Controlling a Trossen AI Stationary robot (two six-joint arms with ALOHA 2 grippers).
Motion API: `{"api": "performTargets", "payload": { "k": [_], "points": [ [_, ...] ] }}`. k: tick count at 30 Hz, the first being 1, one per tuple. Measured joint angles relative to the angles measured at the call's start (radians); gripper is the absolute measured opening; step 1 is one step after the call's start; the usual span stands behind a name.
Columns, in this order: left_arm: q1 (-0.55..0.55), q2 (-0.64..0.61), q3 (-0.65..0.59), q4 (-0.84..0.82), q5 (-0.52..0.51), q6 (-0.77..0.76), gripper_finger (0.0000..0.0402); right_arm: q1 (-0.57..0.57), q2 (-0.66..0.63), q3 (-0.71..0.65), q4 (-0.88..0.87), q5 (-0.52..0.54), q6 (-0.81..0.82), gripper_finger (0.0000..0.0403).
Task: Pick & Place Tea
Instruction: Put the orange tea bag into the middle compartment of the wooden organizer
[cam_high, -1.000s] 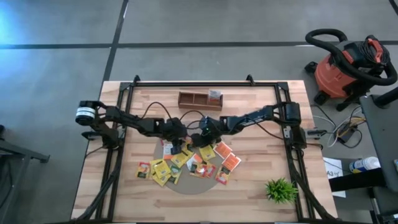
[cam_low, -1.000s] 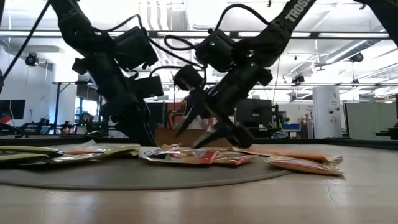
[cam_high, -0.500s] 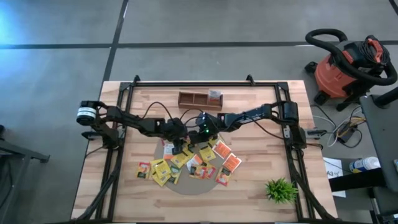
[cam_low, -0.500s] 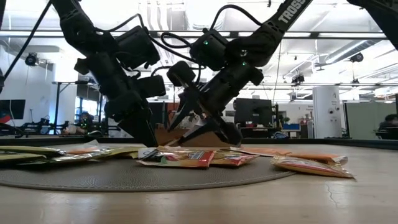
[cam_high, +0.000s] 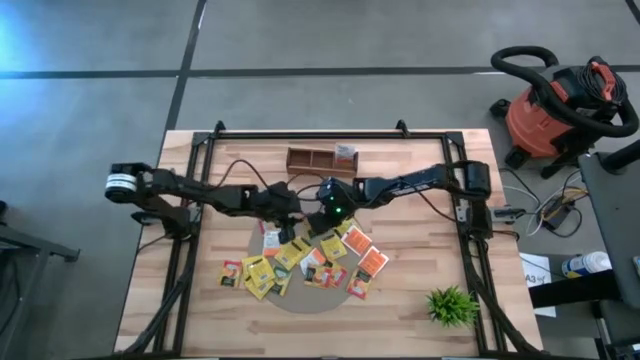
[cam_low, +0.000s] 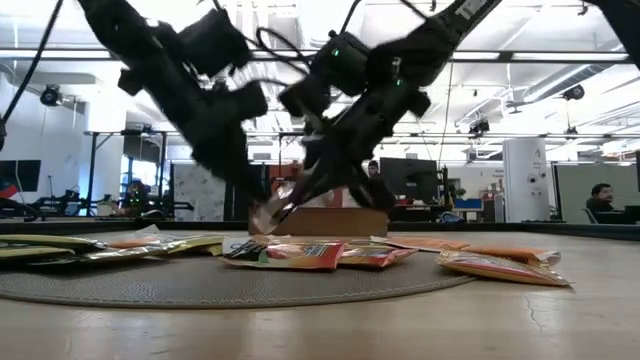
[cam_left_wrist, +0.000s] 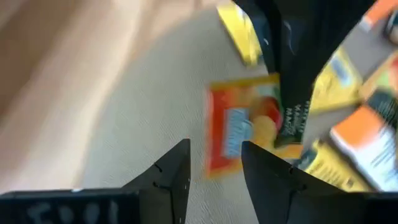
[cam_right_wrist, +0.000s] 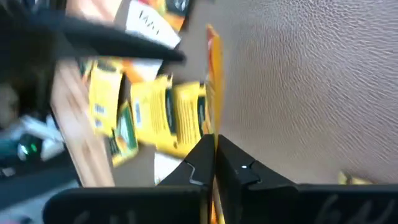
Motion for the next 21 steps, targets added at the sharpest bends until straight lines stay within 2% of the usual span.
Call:
{"api": "performTargets", "payload": {
  "k": [6, 11, 15, 18, 21],
  "points": [
    [0.000, -0.165, 0.023, 0.003, -0.044, -0.002, 0.0138, -0.007, -0.133, 0.002, -0.255, -0.015, -0.205, 0.0008],
    [0.005, -0.239, 0.107, 0.017, 0.001, -0.029, 0.0138, 0.006, -0.202, 0.060, -0.484, -0.019, -0.442, 0.0008],
    [0.023, -0.210, 0.215, 0.010, 0.127, -0.053, 0.0138, 0.020, -0.214, 0.142, -0.633, -0.005, -0.580, 0.0008],
    [0.028, -0.150, 0.299, 0.009, 0.220, -0.064, 0.0138, 0.032, -0.214, 0.204, -0.724, 0.059, -0.664, 0.0008],
    [0.028, -0.079, 0.357, -0.034, 0.271, -0.038, 0.0138, 0.047, -0.214, 0.272, -0.784, 0.128, -0.733, 0.0008]
  ]
}}
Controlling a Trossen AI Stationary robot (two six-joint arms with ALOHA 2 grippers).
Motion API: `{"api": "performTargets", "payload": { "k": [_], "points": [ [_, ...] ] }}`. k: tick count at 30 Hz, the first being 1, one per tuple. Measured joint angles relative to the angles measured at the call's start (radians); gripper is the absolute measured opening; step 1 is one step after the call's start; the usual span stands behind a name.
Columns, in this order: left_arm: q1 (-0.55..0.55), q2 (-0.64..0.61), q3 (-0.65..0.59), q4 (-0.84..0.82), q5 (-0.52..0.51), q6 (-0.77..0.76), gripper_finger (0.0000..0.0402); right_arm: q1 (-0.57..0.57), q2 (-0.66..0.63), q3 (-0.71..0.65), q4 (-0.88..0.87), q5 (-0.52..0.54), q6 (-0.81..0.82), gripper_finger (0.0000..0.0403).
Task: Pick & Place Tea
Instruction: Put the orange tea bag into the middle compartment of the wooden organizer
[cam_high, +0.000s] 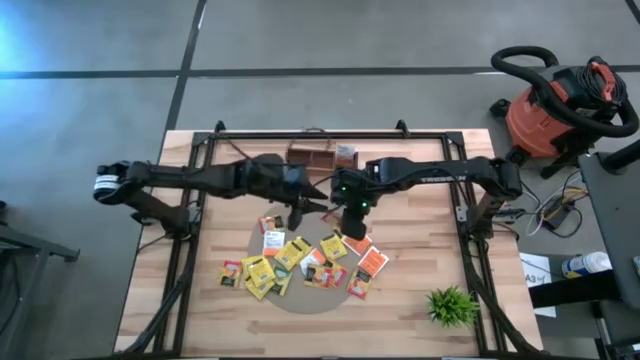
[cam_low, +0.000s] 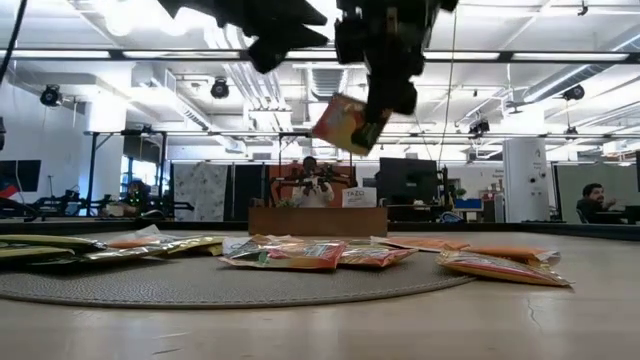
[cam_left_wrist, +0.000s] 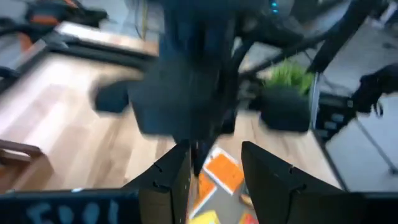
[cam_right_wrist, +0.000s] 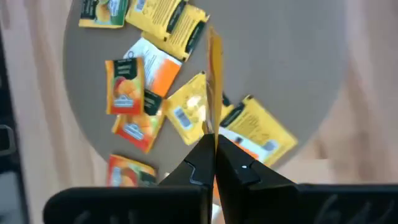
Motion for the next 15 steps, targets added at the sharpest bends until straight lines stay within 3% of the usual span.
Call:
{"api": "performTargets", "payload": {
  "k": [5, 15],
  "points": [
    [0.000, 0.048, 0.032, -0.034, 0.003, 0.036, 0.0138, 0.042, -0.011, 0.096, -0.089, 0.084, -0.073, 0.0008],
    [-0.005, 0.037, 0.033, -0.022, 0.032, 0.020, 0.0138, 0.087, -0.013, 0.189, -0.148, 0.157, -0.067, 0.0008]
  ]
}}
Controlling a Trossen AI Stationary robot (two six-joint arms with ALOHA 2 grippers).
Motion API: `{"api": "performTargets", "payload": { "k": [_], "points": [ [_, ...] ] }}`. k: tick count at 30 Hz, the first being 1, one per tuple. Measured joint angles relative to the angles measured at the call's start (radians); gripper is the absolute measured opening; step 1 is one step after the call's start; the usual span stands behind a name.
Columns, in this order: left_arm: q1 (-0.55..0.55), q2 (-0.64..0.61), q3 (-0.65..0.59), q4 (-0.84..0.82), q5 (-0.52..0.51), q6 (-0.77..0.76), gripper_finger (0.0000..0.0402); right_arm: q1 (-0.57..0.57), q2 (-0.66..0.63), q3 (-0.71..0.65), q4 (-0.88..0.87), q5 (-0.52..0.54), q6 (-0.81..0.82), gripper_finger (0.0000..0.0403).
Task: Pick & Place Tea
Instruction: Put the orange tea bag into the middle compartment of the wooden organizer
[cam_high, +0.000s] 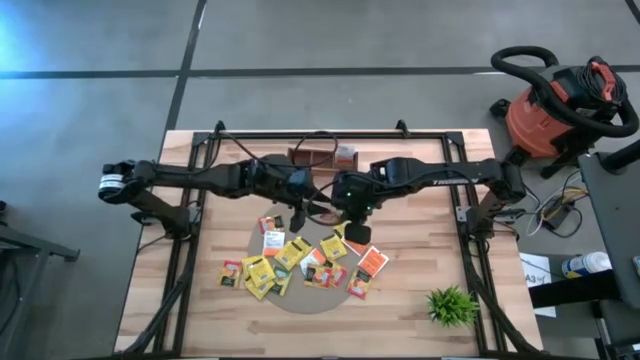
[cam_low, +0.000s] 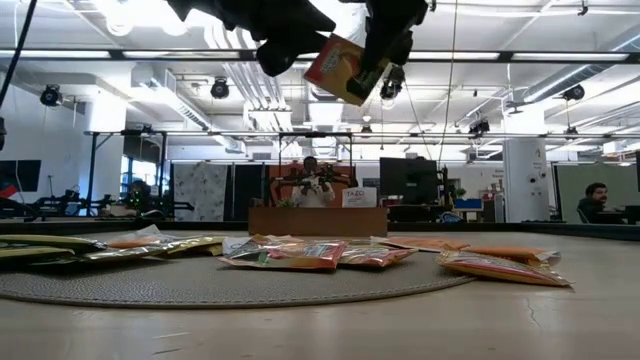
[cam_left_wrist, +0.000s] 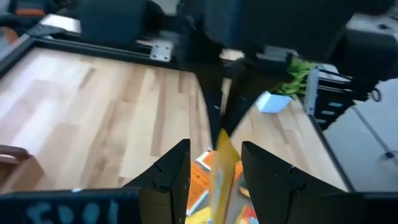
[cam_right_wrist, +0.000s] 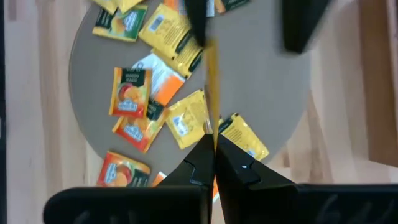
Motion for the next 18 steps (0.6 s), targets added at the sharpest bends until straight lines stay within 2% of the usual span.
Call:
{"api": "performTargets", "payload": {
  "k": [7, 12, 15, 18],
  "points": [
    [-0.019, 0.023, -0.001, -0.004, 0.008, -0.024, 0.0138, -0.001, 0.000, 0.036, 0.001, 0.018, -0.003, 0.0008],
    [-0.018, 0.023, -0.001, -0.004, -0.044, -0.029, 0.0135, -0.001, 0.000, 0.044, 0.000, 0.018, -0.003, 0.0008],
    [-0.019, 0.023, -0.001, -0.003, -0.043, -0.020, 0.0117, -0.001, 0.000, 0.043, -0.014, 0.018, -0.003, 0.0008],
    [-0.019, 0.023, -0.001, -0.003, -0.044, -0.007, 0.0081, -0.001, 0.000, 0.042, -0.018, 0.018, 0.000, 0.0008]
  ]
}}
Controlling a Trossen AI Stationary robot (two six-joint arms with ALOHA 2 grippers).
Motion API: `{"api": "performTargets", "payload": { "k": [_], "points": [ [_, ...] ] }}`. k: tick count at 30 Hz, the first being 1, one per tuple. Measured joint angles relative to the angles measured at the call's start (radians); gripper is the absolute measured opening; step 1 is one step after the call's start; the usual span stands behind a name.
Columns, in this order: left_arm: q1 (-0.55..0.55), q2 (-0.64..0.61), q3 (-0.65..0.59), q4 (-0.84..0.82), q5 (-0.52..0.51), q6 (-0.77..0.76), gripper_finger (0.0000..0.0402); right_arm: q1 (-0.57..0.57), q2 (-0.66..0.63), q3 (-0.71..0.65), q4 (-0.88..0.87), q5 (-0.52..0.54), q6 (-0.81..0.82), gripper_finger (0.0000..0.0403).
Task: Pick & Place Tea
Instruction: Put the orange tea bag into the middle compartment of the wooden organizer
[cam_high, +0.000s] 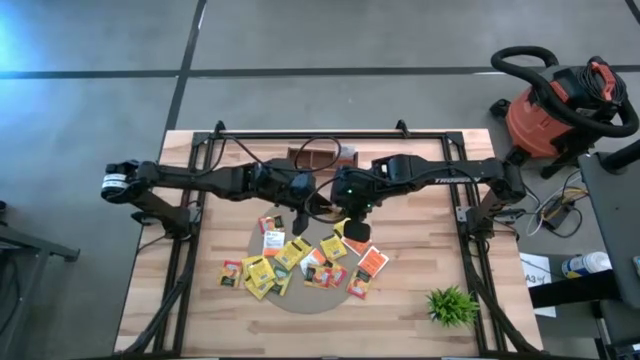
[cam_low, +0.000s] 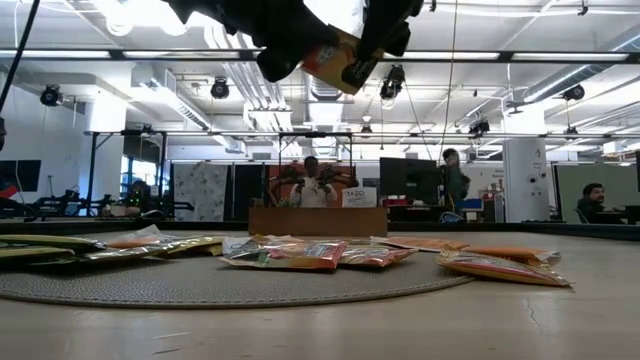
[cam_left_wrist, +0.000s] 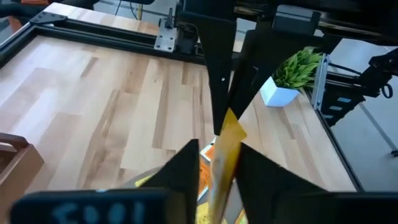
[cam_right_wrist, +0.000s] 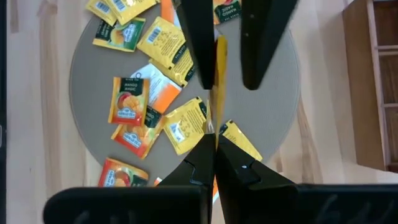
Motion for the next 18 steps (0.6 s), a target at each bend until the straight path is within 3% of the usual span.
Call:
{"api": "performTargets", "payload": {
  "k": [5, 12, 18],
  "points": [
    [-0.001, 0.000, -0.003, 0.000, 0.000, 0.001, 0.0010, -0.003, 0.000, 0.000, 0.000, 0.000, 0.006, 0.0008],
    [-0.002, 0.000, -0.007, -0.007, -0.003, -0.001, 0.0003, -0.004, -0.003, -0.001, -0.001, 0.004, 0.042, 0.0014],
    [-0.002, -0.007, -0.066, 0.006, -0.043, -0.037, 0.0002, 0.002, -0.038, -0.002, -0.003, 0.095, 0.098, 0.0062]
  ]
}}
